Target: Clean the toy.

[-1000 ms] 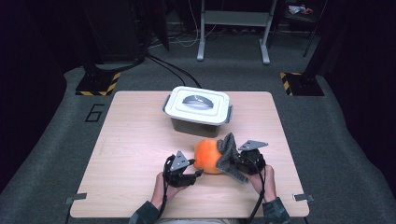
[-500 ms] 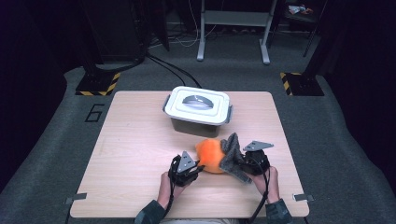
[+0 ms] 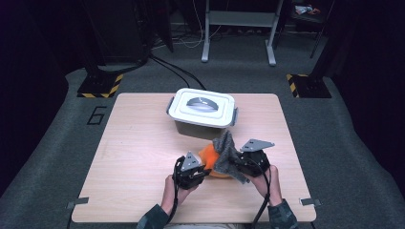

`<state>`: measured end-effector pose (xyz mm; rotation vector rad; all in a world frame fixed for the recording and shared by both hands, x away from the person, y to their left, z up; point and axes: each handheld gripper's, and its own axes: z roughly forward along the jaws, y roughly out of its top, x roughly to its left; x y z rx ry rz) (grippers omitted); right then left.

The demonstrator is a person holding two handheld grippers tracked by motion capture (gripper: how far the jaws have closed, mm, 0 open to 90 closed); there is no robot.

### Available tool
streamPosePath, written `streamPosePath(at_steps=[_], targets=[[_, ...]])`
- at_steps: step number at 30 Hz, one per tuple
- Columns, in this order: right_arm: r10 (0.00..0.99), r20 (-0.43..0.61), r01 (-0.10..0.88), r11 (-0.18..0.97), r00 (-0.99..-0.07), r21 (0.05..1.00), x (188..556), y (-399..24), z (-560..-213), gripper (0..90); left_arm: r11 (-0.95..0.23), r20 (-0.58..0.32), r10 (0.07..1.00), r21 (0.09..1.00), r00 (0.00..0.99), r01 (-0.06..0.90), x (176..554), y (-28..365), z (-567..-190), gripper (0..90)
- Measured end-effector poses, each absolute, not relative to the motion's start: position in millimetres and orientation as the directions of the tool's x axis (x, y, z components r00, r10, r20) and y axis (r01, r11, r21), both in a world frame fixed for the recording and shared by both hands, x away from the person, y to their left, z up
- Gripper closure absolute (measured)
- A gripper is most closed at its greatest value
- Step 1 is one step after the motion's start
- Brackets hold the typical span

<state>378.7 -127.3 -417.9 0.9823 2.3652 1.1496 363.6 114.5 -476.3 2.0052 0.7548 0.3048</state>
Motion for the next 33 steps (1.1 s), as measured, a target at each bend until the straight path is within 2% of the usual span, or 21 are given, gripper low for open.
streamPosePath(at_steps=[7, 11, 14, 16, 18, 24, 33], targets=[[0.705, -0.013, 0.454, 0.470, -0.709, 0.757, 391, -118, -430, 73.2, -0.375, -0.092, 0.622, 0.837, 0.778, 0.399, 366, 111, -478, 78.1], [0.701, -0.007, 0.463, 0.478, -0.713, 0.746, 394, -119, -432, 68.0, -0.380, -0.089, 0.623, 0.834, 0.777, 0.400, 367, 109, -478, 77.8], [0.719, -0.003, 0.475, 0.462, -0.695, 0.749, 395, -118, -434, 51.8, -0.390, -0.086, 0.621, 0.828, 0.779, 0.402, 367, 109, -478, 77.8], [0.729, 0.014, 0.487, 0.443, -0.685, 0.753, 397, -119, -435, 47.9, -0.390, -0.089, 0.621, 0.827, 0.778, 0.405, 368, 109, -478, 77.8], [0.722, 0.020, 0.479, 0.437, -0.692, 0.761, 398, -119, -437, 48.8, -0.389, -0.093, 0.623, 0.825, 0.776, 0.411, 368, 110, -479, 77.9], [0.705, -0.010, 0.448, 0.462, -0.709, 0.766, 394, -119, -439, 69.0, -0.375, -0.111, 0.639, 0.819, 0.761, 0.434, 369, 111, -480, 78.5], [0.742, 0.011, 0.489, 0.431, -0.670, 0.759, 394, -140, -445, 71.4, -0.369, -0.123, 0.633, 0.820, 0.764, 0.438, 372, 113, -480, 78.4]])
